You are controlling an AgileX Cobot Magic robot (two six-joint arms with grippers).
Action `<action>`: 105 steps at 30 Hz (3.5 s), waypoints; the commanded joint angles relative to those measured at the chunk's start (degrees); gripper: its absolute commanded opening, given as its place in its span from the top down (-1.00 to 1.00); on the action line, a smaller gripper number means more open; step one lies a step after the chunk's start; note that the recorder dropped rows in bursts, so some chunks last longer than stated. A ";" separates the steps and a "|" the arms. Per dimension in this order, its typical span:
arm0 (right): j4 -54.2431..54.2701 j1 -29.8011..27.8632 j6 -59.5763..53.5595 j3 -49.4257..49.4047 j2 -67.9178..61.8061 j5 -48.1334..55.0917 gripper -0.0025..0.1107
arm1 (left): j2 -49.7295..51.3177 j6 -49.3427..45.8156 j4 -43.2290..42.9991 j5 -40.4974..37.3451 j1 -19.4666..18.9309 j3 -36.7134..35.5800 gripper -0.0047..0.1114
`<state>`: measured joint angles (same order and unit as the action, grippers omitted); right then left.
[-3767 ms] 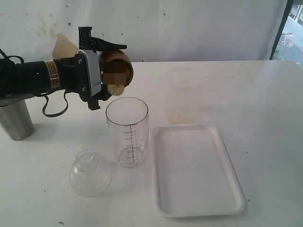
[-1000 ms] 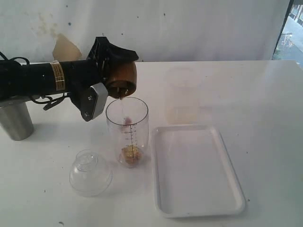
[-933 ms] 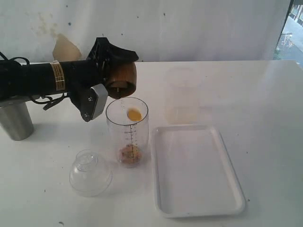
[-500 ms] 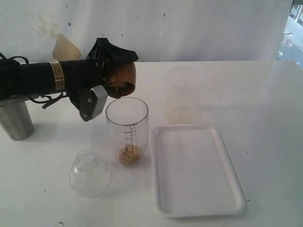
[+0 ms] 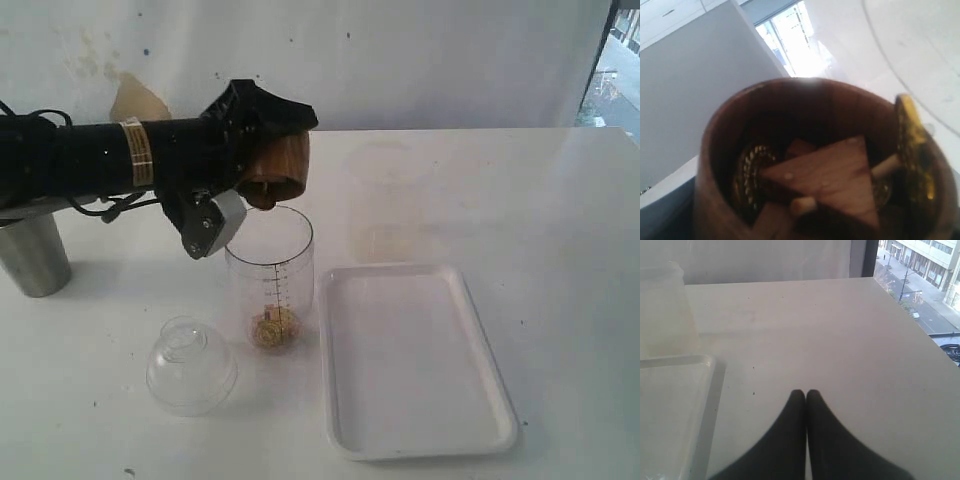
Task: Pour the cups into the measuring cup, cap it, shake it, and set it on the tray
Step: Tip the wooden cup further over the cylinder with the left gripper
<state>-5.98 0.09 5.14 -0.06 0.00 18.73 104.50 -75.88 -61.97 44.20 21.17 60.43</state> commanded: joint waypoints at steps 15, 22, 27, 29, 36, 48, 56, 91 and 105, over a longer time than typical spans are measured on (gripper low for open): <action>-0.02 -0.01 0.20 0.06 0.00 -0.56 0.96 | -1.15 -11.40 1.92 -3.98 0.12 0.17 0.92; -0.02 -0.01 0.20 0.06 0.00 -0.56 0.96 | -1.25 -14.64 2.07 -3.17 0.12 -0.76 0.92; -0.02 -0.01 0.20 0.06 0.00 -0.56 0.96 | -1.88 -19.75 4.53 -1.69 0.12 -3.71 0.92; -0.02 -0.01 0.20 0.06 0.00 -0.56 0.96 | -1.88 -20.69 5.87 -1.06 0.12 -3.82 0.92; -0.02 -0.01 0.20 0.06 0.00 -0.56 0.96 | -1.88 -21.98 7.10 1.12 0.12 -3.82 0.92; -0.02 -0.01 0.20 0.06 0.00 -0.56 0.96 | -3.56 -19.78 9.34 5.25 0.24 -3.82 0.92; -0.02 -0.01 0.20 0.06 0.00 -0.56 0.96 | -6.22 -21.51 7.99 5.45 0.24 -8.16 0.92; -0.02 -0.01 0.20 0.06 0.00 -0.56 0.96 | -7.86 -45.15 12.21 -6.76 5.13 -11.68 0.92; -0.02 -0.01 0.20 0.06 0.00 -0.46 0.96 | -8.50 -43.49 21.67 -2.01 6.26 -11.78 0.92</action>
<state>-5.98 0.09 5.14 -0.06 0.00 18.73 96.67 -119.31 -43.63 40.11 27.41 48.42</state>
